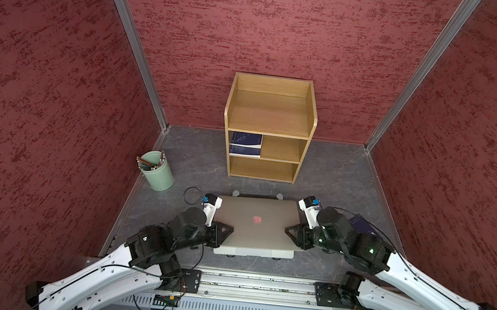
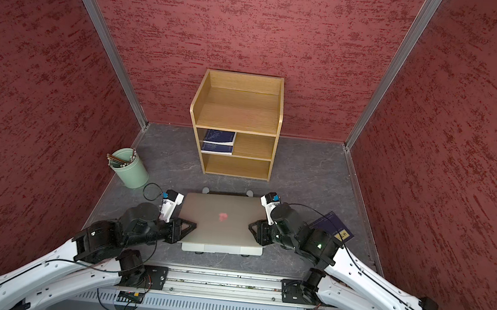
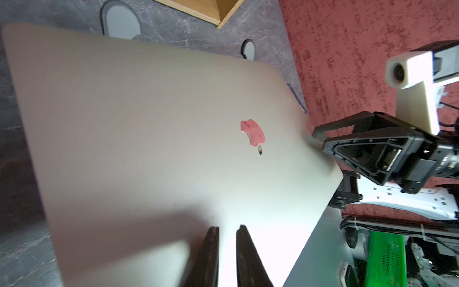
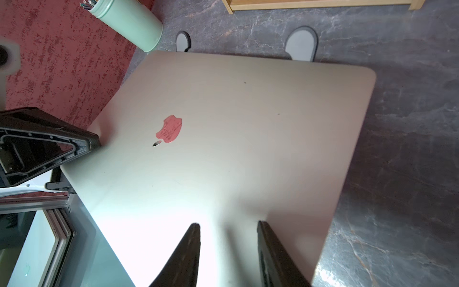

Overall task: Close the laptop lid and set it aside
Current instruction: Close the lid of the laptop.

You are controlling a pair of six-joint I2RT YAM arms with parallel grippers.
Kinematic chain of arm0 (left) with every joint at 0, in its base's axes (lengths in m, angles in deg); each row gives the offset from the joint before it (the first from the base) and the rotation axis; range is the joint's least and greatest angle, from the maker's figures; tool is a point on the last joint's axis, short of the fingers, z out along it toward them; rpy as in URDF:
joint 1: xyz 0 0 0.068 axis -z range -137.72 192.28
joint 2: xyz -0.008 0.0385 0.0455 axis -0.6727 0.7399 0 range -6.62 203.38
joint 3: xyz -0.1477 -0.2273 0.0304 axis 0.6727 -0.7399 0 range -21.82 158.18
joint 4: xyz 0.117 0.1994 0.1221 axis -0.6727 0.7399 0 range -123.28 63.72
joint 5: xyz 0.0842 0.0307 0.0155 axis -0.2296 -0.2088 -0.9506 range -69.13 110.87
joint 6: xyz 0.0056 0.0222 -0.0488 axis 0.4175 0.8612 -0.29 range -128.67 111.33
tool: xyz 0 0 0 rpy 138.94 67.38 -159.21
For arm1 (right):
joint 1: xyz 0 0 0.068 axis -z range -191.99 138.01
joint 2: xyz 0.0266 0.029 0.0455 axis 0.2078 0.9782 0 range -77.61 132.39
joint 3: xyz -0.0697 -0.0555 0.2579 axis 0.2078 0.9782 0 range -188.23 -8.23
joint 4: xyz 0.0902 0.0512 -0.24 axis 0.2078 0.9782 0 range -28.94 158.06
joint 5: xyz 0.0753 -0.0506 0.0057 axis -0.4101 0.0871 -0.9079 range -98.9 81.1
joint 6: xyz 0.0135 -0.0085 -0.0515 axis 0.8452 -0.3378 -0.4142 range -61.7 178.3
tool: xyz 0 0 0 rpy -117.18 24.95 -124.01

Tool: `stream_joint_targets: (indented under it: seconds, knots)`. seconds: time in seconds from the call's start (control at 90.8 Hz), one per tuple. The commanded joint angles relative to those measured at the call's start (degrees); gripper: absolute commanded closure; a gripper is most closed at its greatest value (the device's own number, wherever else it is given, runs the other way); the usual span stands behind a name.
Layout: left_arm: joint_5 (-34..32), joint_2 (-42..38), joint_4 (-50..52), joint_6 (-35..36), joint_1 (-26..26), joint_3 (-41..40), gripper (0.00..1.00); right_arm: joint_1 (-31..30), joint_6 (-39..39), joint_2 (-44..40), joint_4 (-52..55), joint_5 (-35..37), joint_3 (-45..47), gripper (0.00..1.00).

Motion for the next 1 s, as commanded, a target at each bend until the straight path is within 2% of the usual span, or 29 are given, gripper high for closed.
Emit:
stream_joint_targets:
  seconds: [0.0, 0.231, 0.474, 0.992]
  knots:
    - [-6.25, -1.05, 2.29, -3.36, 1.24, -3.51, 0.83, -0.63, 1.59, 0.31, -0.18, -0.16, 2.43, 0.58]
    - [-8.58, -1.28, -1.86, -5.67, 1.30, -8.83, 0.81, -0.62, 3.29, 1.27, -2.93, 1.94, 6.11, 0.64]
    - [-12.49, -2.19, -4.21, -8.62, 1.27, -12.25, 0.78, -0.62, 4.46, 4.50, -8.37, 4.43, 9.30, 0.65]
    - [-15.76, -1.06, -6.94, -11.71, 0.37, -17.18, 0.59, -0.61, 4.69, 7.92, -16.40, 8.05, 13.84, 0.64]
